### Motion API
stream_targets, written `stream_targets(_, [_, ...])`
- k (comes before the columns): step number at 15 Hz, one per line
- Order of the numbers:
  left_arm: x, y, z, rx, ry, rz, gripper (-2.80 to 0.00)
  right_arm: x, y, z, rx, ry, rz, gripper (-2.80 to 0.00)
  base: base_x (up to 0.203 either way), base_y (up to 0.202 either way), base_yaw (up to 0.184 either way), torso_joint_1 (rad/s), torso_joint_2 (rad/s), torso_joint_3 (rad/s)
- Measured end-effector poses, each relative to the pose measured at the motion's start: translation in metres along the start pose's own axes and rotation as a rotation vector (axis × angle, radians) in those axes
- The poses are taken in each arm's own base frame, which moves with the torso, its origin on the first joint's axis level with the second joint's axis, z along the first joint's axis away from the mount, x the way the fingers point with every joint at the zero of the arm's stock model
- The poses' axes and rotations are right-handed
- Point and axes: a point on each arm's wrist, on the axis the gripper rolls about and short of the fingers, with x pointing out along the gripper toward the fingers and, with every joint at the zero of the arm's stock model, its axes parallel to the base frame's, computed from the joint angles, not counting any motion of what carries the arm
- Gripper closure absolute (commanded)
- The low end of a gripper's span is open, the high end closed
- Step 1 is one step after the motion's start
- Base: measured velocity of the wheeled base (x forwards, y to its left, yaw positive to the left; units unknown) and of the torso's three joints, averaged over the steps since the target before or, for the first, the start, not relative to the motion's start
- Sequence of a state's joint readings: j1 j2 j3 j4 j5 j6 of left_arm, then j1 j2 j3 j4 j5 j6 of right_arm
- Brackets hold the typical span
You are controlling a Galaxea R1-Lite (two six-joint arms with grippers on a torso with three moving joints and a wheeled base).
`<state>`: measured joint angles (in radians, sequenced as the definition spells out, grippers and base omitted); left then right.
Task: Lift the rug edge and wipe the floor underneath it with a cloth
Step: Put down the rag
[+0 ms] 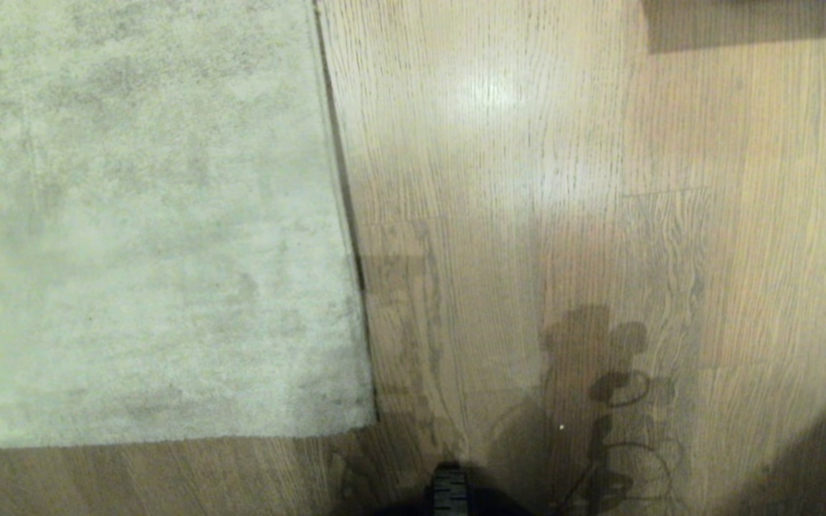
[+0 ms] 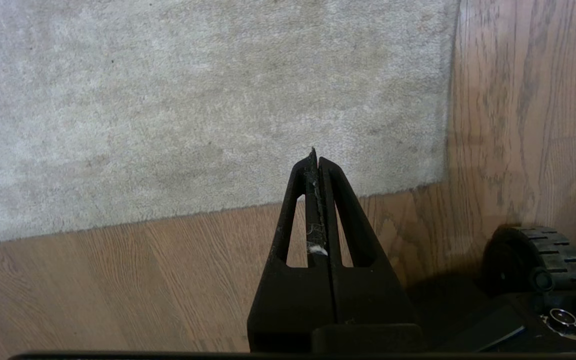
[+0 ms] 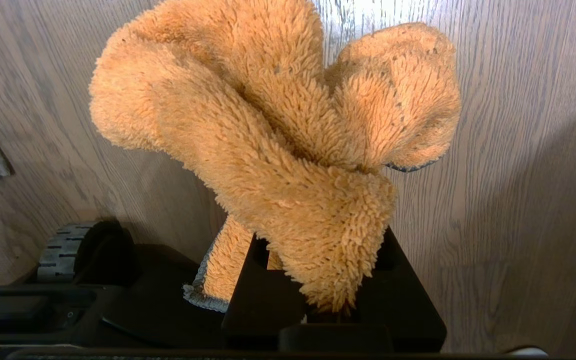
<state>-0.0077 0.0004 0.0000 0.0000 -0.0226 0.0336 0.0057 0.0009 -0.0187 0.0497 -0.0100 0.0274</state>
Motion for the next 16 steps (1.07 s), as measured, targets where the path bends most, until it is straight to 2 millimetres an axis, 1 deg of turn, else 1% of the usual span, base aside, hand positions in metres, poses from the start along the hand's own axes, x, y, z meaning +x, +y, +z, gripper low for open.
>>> stream_targets(2, [0.0,0.0,0.0,0.0,0.0,0.0,0.0,0.0,0.0,0.0,-0.011,0.008,0.0,0.0,0.0,0.0,0.0,0.0,0.0,0.0])
stream_targets(4, [0.0,0.0,0.0,0.0,0.0,0.0,0.0,0.0,0.0,0.006,-0.02,0.014,0.009,0.0,0.0,0.0,0.0,0.0,0.0,0.0])
stream_targets(6, [0.0,0.0,0.0,0.0,0.0,0.0,0.0,0.001,0.001,0.02,-0.014,0.026,0.024,0.0,0.0,0.0,0.0,0.0,0.0,0.0])
stream_targets(9, [0.0,0.0,0.0,0.0,0.0,-0.001,0.0,0.008,0.002,0.053,0.017,0.046,0.042,0.0,0.0,0.0,0.0,0.0,0.0,0.0])
stream_targets(11, [0.0,0.0,0.0,0.0,0.0,0.0,0.0,0.019,0.002,0.075,0.044,0.064,0.027,0.0,0.0,0.0,0.0,0.0,0.0,0.0])
stream_targets(13, [0.0,0.0,0.0,0.0,0.0,-0.001,0.0,0.036,0.002,0.095,0.088,0.084,-0.022,0.0,0.0,0.0,0.0,0.0,0.0,0.0])
stream_targets(16, [0.0,0.0,0.0,0.0,0.0,-0.001,0.0,0.075,0.002,0.12,0.164,0.121,-0.132,0.0,0.0,0.0,0.0,0.0,0.0,0.0])
